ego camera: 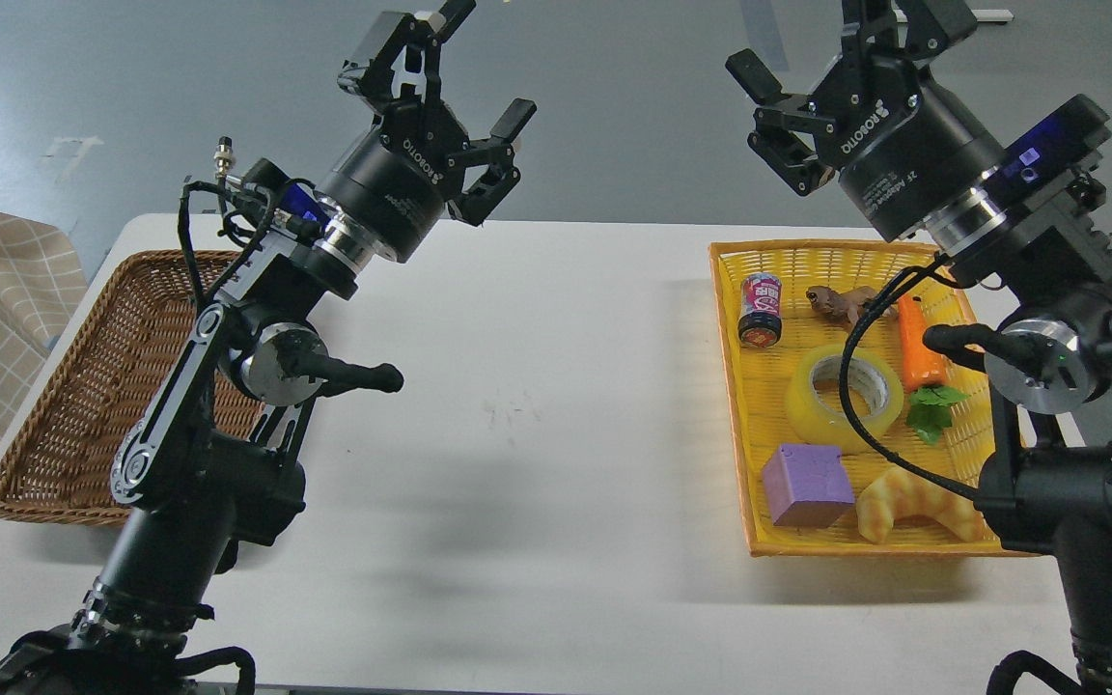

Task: Place and transfer tape with both arms

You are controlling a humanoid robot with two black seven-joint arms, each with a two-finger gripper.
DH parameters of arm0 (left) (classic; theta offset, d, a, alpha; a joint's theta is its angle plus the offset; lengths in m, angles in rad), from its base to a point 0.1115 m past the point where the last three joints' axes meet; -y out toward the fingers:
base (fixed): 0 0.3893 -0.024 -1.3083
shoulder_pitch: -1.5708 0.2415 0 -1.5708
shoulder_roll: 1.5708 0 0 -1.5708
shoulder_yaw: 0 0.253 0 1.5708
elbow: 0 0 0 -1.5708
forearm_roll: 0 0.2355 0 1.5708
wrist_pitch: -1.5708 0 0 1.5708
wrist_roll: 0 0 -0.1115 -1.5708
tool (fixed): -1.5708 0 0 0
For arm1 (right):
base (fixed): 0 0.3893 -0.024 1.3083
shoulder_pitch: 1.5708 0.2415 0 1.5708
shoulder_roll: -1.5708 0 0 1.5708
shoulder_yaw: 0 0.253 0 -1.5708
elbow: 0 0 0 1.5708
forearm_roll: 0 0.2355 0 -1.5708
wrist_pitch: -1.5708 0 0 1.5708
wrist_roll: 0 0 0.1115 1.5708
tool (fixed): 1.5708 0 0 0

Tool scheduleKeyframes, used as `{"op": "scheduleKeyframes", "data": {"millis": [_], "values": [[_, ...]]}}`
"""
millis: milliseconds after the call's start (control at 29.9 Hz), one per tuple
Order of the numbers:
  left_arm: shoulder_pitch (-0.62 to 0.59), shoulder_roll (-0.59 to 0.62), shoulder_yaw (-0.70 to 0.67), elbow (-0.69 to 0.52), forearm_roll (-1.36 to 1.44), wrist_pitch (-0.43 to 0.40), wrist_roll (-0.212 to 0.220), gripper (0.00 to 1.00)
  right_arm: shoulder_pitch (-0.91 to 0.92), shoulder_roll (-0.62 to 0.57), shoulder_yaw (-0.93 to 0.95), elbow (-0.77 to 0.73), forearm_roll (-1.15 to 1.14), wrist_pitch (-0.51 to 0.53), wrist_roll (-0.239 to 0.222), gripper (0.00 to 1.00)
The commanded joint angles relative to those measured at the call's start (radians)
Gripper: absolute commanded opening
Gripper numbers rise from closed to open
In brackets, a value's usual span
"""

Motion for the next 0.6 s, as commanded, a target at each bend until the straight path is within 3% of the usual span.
{"op": "scheduleKeyframes", "data": {"millis": [0, 568], "values": [[0.001, 0.0, 0.0, 0.002, -0.002, 0.001, 0.001, 0.98, 0.0, 0.0, -0.002, 0.0, -0.001, 0.0, 0.0, 1.0], [-0.007, 0.0, -0.011, 0.011, -0.003, 0.009, 0.0, 0.98, 0.001, 0.0, -0.006, 0.003, 0.002, 0.04, -0.003, 1.0]]}}
